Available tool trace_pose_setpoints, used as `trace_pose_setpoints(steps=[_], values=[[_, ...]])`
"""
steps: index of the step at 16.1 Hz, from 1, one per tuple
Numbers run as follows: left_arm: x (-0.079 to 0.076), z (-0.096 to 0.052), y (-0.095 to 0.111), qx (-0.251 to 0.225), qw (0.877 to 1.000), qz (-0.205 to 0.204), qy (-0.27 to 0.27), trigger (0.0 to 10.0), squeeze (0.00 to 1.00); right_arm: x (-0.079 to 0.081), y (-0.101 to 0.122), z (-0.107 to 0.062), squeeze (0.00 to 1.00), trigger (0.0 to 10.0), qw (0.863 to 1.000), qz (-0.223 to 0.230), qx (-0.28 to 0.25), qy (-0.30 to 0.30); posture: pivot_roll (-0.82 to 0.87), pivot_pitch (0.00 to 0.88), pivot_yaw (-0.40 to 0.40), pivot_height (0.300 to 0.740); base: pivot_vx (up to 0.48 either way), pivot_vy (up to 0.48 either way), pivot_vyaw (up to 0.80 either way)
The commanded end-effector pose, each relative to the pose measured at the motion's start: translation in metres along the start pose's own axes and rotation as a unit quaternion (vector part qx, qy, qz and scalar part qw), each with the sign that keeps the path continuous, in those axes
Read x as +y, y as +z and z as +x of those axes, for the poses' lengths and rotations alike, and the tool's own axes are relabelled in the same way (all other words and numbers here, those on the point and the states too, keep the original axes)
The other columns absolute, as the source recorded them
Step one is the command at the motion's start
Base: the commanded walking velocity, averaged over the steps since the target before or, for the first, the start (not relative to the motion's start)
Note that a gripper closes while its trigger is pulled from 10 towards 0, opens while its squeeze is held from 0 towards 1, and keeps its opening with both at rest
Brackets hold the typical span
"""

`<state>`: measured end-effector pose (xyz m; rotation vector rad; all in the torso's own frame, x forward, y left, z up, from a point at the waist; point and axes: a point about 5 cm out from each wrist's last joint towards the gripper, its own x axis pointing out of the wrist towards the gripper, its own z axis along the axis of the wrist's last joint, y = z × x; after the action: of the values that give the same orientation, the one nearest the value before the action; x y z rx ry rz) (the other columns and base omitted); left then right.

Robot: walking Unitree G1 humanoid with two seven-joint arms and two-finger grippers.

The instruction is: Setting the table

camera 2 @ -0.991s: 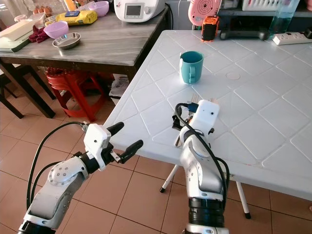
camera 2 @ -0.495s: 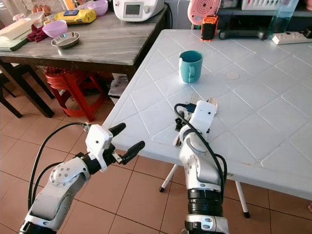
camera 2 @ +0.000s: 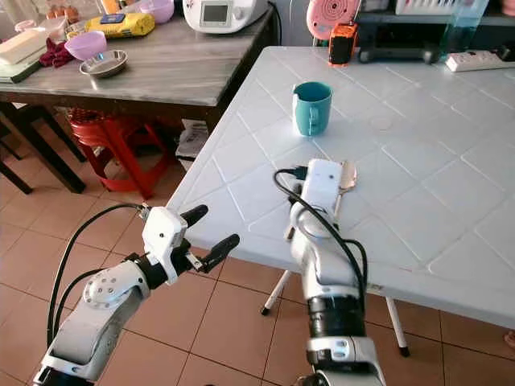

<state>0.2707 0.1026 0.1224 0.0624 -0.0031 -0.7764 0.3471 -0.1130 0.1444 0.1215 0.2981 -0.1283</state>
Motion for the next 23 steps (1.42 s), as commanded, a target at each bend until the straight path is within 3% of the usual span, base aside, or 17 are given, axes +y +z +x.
trace_pose_setpoints(steps=[1, 4, 9, 18, 20, 23], values=[[-0.001, -0.002, -0.001, 0.008, 1.000, 0.007, -0.001, 10.0, 0.00, 0.010, -0.002, 0.000, 0.00, 1.2, 1.000, -0.013, 0.009, 0.022, -0.14, 0.144, 0.112, 0.740, 0.000, 0.000, 0.00], [-0.002, -0.003, -0.001, 0.011, 1.000, 0.006, -0.002, 10.0, 0.00, 0.011, -0.003, 0.001, 0.00, 1.4, 1.000, -0.015, 0.014, 0.019, -0.14, 0.145, 0.111, 0.740, 0.000, 0.000, 0.00], [-0.002, -0.003, -0.003, 0.014, 1.000, 0.005, -0.003, 10.0, 0.00, 0.006, -0.020, -0.002, 0.00, 0.0, 0.998, -0.010, 0.056, 0.006, -0.14, 0.145, 0.112, 0.740, 0.000, 0.000, 0.00], [-0.003, -0.002, -0.004, 0.017, 1.000, 0.004, -0.006, 10.0, 0.00, -0.006, -0.036, -0.004, 0.00, 0.0, 0.996, -0.010, 0.087, -0.015, -0.14, 0.134, 0.113, 0.740, 0.000, 0.000, 0.00], [-0.001, -0.001, -0.002, 0.011, 1.000, 0.008, 0.002, 10.0, 0.00, -0.005, -0.032, -0.004, 0.00, 0.0, 0.997, 0.000, 0.072, -0.003, -0.14, 0.128, 0.112, 0.740, 0.000, 0.000, 0.00], [0.008, 0.000, 0.004, -0.005, 0.999, 0.013, 0.034, 10.0, 0.00, -0.006, -0.012, -0.009, 0.00, 0.0, 1.000, 0.006, -0.005, 0.010, -0.14, 0.120, 0.109, 0.740, 0.000, 0.000, 0.00]])
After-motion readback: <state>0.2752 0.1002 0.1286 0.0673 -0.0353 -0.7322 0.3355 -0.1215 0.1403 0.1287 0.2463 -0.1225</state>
